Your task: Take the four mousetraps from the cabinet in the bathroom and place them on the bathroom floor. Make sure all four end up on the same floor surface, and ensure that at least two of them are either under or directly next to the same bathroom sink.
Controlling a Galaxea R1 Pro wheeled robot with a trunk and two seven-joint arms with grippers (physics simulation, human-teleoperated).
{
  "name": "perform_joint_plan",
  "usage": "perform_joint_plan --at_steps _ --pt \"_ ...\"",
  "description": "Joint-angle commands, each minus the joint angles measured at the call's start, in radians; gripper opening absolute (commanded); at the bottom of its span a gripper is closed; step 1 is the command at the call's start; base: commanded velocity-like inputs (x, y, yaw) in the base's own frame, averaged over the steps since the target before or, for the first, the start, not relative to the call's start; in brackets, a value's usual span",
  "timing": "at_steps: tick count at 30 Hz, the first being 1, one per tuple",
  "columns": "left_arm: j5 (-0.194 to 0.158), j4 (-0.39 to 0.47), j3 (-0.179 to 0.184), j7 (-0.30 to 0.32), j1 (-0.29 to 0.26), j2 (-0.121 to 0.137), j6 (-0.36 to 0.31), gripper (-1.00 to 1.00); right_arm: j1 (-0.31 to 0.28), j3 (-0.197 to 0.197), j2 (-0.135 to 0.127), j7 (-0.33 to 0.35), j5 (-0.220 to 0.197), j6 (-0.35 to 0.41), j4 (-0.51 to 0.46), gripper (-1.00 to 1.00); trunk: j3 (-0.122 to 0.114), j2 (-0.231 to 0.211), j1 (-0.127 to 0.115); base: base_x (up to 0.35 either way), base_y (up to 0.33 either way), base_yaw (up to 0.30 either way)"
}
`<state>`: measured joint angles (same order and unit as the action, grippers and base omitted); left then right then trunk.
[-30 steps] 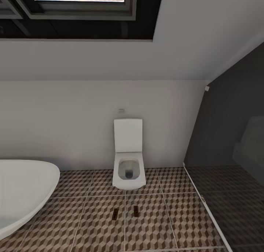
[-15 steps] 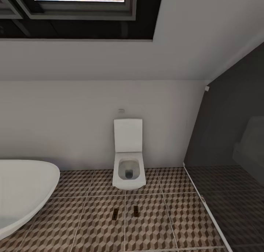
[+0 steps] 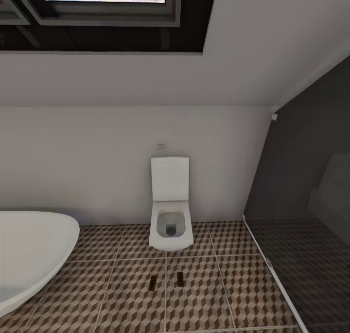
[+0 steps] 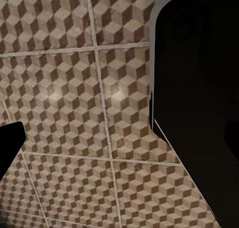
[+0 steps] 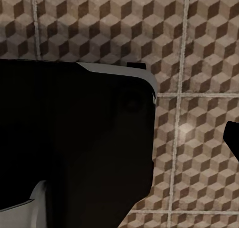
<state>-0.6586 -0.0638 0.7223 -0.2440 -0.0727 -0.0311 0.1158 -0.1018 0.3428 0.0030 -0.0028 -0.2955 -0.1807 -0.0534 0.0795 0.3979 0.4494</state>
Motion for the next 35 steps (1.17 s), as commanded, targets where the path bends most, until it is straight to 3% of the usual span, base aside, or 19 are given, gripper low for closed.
perform_joint_plan --at_steps 1,35 --pt "-0.006 -0.004 0.006 0.000 -0.001 -0.001 0.005 1.00 -0.001 0.008 0.000 0.000 -0.010 -0.004 0.001 1.00 0.002 0.002 0.001 0.000 0.000 0.000" --pt "-0.006 -0.004 0.006 0.000 -0.001 -0.001 0.005 1.00 -0.001 0.008 0.000 0.000 -0.010 -0.003 0.001 1.00 0.002 0.002 0.001 0.000 0.000 0.000"
